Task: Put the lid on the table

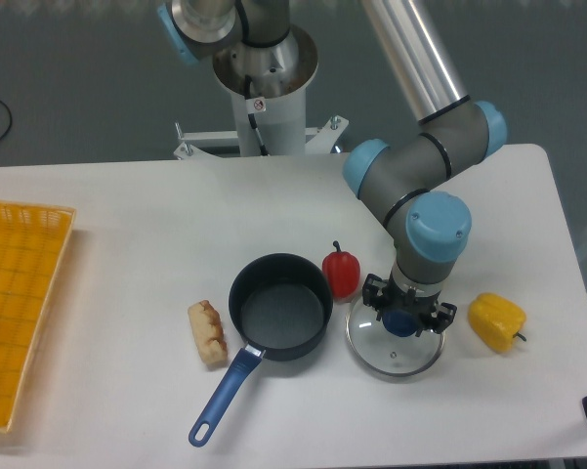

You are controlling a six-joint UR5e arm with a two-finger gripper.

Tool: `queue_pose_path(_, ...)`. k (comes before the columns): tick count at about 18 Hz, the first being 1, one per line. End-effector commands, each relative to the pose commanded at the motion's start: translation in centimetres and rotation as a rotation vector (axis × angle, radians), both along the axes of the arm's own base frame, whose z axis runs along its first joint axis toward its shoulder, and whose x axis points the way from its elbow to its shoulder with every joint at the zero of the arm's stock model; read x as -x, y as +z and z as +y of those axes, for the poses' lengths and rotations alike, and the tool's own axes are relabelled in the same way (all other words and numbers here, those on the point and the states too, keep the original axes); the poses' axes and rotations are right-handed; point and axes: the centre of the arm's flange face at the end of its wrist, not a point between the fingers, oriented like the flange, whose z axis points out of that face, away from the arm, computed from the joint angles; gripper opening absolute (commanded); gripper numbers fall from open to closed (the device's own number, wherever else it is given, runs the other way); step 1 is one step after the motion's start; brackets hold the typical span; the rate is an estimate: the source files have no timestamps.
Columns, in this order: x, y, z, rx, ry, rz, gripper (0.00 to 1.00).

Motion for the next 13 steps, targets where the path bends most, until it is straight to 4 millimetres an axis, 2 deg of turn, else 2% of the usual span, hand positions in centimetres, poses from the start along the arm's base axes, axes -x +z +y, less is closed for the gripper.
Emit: queue_pose_path(13,-0.29,-0.52,0.39,0.006,-0.008,-0.005,0.59)
